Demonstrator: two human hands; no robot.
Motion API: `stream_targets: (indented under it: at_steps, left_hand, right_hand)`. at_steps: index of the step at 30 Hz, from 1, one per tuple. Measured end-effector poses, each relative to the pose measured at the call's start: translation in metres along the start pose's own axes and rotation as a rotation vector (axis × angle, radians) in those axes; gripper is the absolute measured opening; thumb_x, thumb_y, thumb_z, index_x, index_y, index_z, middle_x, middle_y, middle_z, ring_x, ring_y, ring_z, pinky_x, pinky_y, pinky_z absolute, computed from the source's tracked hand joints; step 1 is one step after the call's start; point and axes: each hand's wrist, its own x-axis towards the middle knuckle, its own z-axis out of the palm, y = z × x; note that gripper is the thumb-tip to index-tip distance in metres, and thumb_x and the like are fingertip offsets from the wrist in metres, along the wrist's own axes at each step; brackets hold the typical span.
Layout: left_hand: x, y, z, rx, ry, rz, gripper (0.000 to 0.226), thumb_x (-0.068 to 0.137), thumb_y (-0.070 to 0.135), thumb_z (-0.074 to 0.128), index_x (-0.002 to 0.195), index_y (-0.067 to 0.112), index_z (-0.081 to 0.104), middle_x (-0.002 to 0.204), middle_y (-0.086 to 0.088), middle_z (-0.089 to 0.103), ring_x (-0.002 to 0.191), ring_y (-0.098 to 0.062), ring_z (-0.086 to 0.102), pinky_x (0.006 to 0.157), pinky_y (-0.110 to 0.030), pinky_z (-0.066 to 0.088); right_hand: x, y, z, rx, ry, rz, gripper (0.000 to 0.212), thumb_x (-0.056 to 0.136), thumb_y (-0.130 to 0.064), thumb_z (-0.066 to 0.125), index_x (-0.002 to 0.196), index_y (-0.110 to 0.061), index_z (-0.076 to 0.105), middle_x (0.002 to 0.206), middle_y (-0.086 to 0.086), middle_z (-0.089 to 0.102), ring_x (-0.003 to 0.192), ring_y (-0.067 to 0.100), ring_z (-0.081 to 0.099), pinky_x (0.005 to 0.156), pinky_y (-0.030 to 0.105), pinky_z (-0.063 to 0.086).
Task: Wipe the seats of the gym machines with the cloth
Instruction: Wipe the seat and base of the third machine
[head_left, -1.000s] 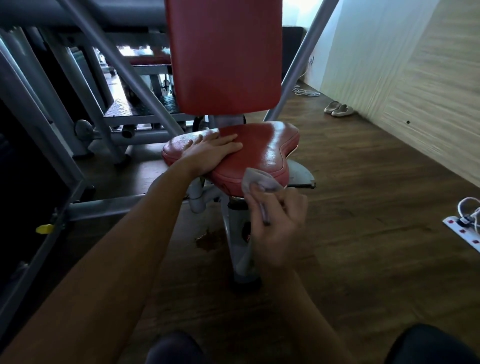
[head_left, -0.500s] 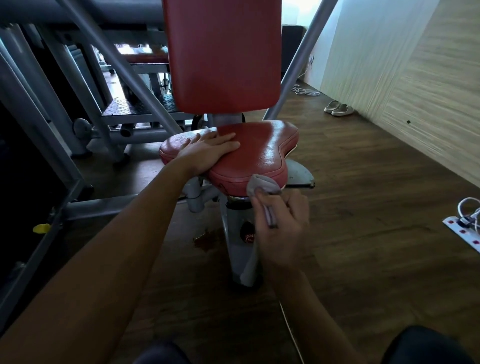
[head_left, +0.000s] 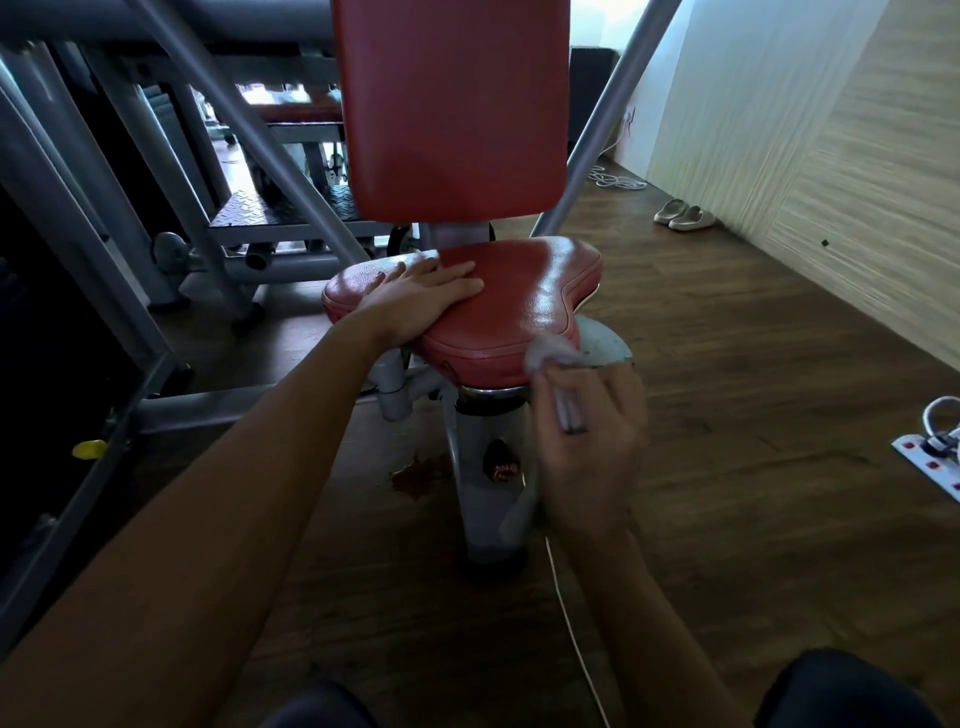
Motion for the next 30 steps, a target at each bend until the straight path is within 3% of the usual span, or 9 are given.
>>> stream_targets:
  at_steps: [4,11,15,17,19,23,26,30]
  left_hand:
    - [-0.011,0.012,-0.002,-0.026,0.007,-0.02,0.075,0.069,0.089,0.03,0.139,0.064,0.035,0.166,0.009,0.018,0.154,-0.021,0.009,0.124,-0.049,0.004]
    - [-0.013,0.012,-0.005,-0.026,0.017,-0.011,0.082,0.065,0.091,0.028,0.141,0.062,0.035,0.166,0.008,0.019,0.153,-0.023,0.013,0.123,-0.051,0.009]
    - [-0.016,0.015,-0.006,-0.005,0.013,-0.007,0.084,0.065,0.091,0.026,0.143,0.06,0.034,0.166,0.007,0.018,0.154,-0.023,0.011,0.124,-0.051,0.006]
    - [-0.017,0.017,-0.006,-0.007,0.016,-0.013,0.079,0.069,0.088,0.028,0.142,0.06,0.035,0.166,0.008,0.018,0.154,-0.023,0.011,0.124,-0.05,0.005]
    - [-0.017,0.017,-0.006,0.001,0.016,-0.011,0.08,0.068,0.089,0.027,0.142,0.061,0.036,0.166,0.009,0.019,0.153,-0.022,0.012,0.124,-0.05,0.006]
    - [-0.02,0.019,-0.008,-0.005,0.019,-0.008,0.072,0.074,0.083,0.03,0.142,0.059,0.037,0.165,0.008,0.021,0.153,-0.021,0.015,0.123,-0.05,0.008]
    - [-0.023,0.021,-0.009,0.007,0.033,0.005,0.064,0.082,0.078,0.032,0.143,0.058,0.036,0.166,0.008,0.02,0.153,-0.021,0.015,0.123,-0.05,0.008]
    - [-0.021,0.02,-0.007,-0.001,0.025,0.001,0.073,0.073,0.085,0.027,0.142,0.061,0.034,0.166,0.01,0.018,0.153,-0.02,0.014,0.124,-0.049,0.009]
  right_hand:
    - [0.019,0.015,-0.009,0.056,0.058,0.114,0.007,0.087,-0.012,0.074,0.091,-0.006,0.072,0.085,0.0,0.053,0.079,0.026,0.059,0.069,0.029,0.048]
    - [0.006,-0.008,-0.002,0.009,-0.069,-0.144,0.013,0.086,-0.016,0.078,0.094,-0.006,0.074,0.085,0.004,0.053,0.078,0.021,0.052,0.066,0.034,0.048]
    - [0.029,0.003,-0.006,0.097,-0.048,0.068,0.015,0.088,-0.017,0.075,0.101,-0.009,0.075,0.089,0.003,0.057,0.084,0.02,0.057,0.072,0.039,0.052]
    - [0.037,0.001,-0.006,0.101,-0.049,0.09,0.015,0.089,-0.02,0.074,0.102,-0.011,0.075,0.087,0.001,0.055,0.085,0.019,0.055,0.074,0.036,0.05]
    - [0.032,-0.009,-0.005,0.062,-0.077,-0.027,0.015,0.091,-0.024,0.072,0.1,-0.013,0.076,0.084,0.002,0.053,0.084,0.018,0.05,0.074,0.029,0.044]
    - [0.013,-0.016,-0.001,0.026,-0.134,-0.194,0.014,0.09,-0.023,0.075,0.098,-0.012,0.077,0.083,-0.002,0.051,0.079,0.018,0.049,0.067,0.035,0.046]
    - [0.029,-0.022,-0.007,0.04,-0.208,-0.115,0.014,0.092,-0.029,0.072,0.1,-0.018,0.075,0.088,-0.005,0.054,0.083,0.017,0.053,0.07,0.034,0.049]
    - [0.093,-0.03,0.0,0.161,-0.183,0.066,0.019,0.093,-0.039,0.067,0.102,-0.023,0.074,0.094,-0.004,0.061,0.09,0.013,0.06,0.077,0.025,0.05]
